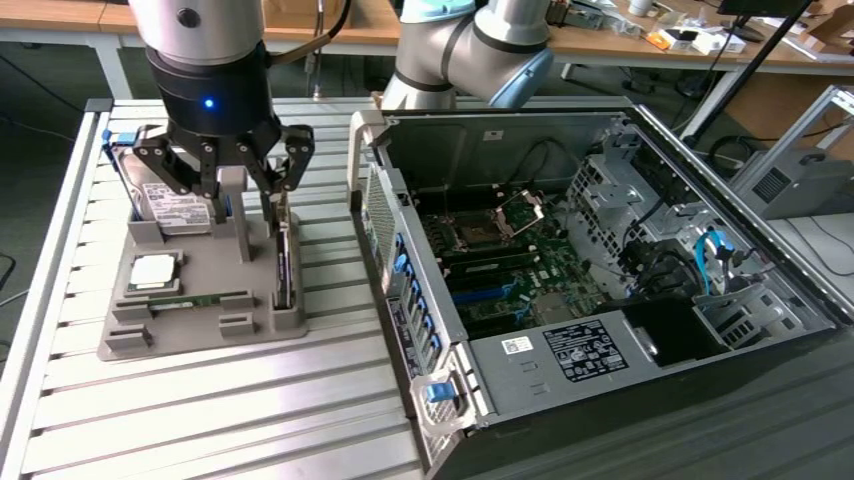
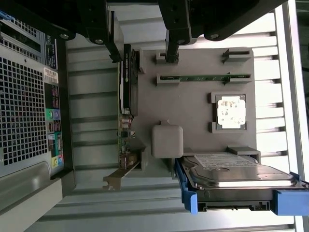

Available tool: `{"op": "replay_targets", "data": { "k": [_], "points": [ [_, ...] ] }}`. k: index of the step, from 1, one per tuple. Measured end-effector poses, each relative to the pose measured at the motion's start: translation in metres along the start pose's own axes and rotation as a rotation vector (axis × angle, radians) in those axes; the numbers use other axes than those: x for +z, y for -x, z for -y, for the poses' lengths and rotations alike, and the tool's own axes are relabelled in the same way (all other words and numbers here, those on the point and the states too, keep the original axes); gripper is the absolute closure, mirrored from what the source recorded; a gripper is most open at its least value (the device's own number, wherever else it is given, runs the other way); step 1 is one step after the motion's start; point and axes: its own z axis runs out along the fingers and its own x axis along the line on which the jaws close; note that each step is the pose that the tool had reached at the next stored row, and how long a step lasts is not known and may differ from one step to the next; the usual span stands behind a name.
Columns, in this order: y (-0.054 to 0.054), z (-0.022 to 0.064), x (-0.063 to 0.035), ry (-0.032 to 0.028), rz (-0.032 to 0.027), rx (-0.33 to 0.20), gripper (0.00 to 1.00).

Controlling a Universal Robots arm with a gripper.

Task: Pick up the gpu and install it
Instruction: 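Pick up the gpu and move the gpu toward the slot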

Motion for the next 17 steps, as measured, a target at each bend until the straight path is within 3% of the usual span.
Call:
{"op": "replay_targets", "data": {
  "k": [17],
  "points": [
    [0.0015, -0.0074, 0.002, -0.0024, 0.0003, 0.0, 0.52]
  ]
}}
